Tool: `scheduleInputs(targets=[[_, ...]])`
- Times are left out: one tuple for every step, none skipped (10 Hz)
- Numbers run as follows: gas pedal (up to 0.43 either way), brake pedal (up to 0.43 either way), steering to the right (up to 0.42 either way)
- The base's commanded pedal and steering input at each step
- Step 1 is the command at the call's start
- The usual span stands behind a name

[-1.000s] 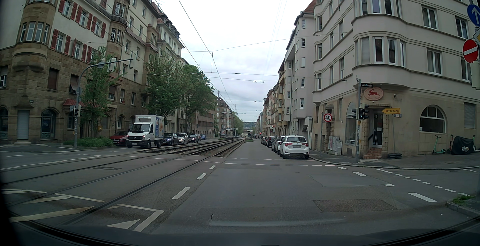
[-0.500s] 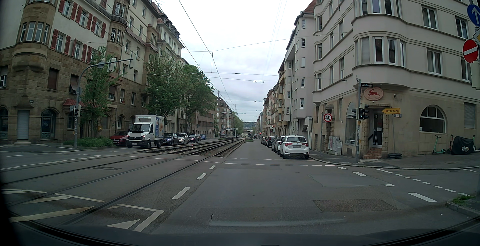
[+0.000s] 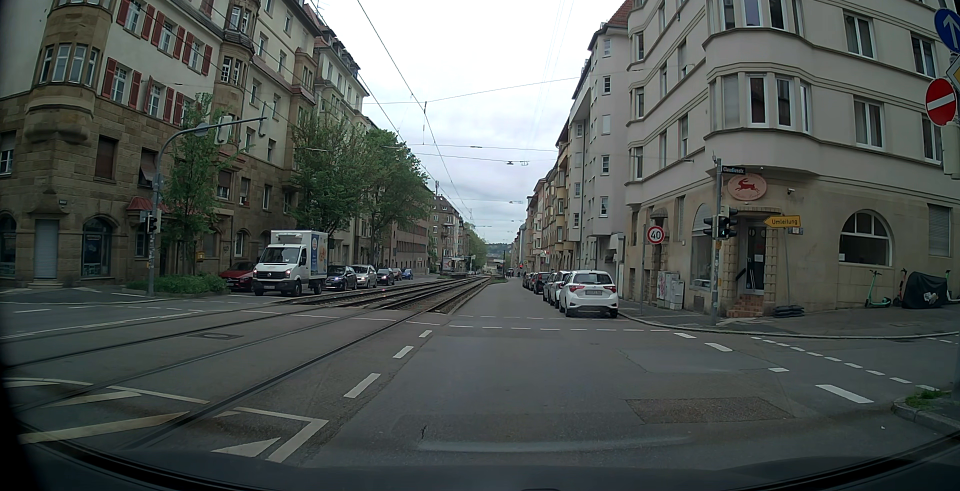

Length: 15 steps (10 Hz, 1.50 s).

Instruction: Follow the waypoints while adhering to traffic rules and regulations

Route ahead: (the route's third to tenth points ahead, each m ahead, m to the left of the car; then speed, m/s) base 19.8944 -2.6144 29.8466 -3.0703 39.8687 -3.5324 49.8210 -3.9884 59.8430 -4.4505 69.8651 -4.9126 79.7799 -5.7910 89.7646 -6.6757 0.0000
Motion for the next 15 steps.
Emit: scheduleInputs(targets=[[0.000,0.287,-0.013],[0.000,0.287,-0.013],[0.000,0.287,-0.013],[0.000,0.287,-0.013],[0.000,0.287,-0.013],[0.000,0.287,-0.013],[0.000,0.287,-0.013],[0.000,0.287,-0.013],[0.000,0.287,-0.013],[0.000,0.287,-0.013],[0.000,0.287,-0.013],[0.000,0.250,-0.013],[0.000,0.238,-0.013],[0.000,0.250,-0.013],[0.000,0.189,-0.013]])
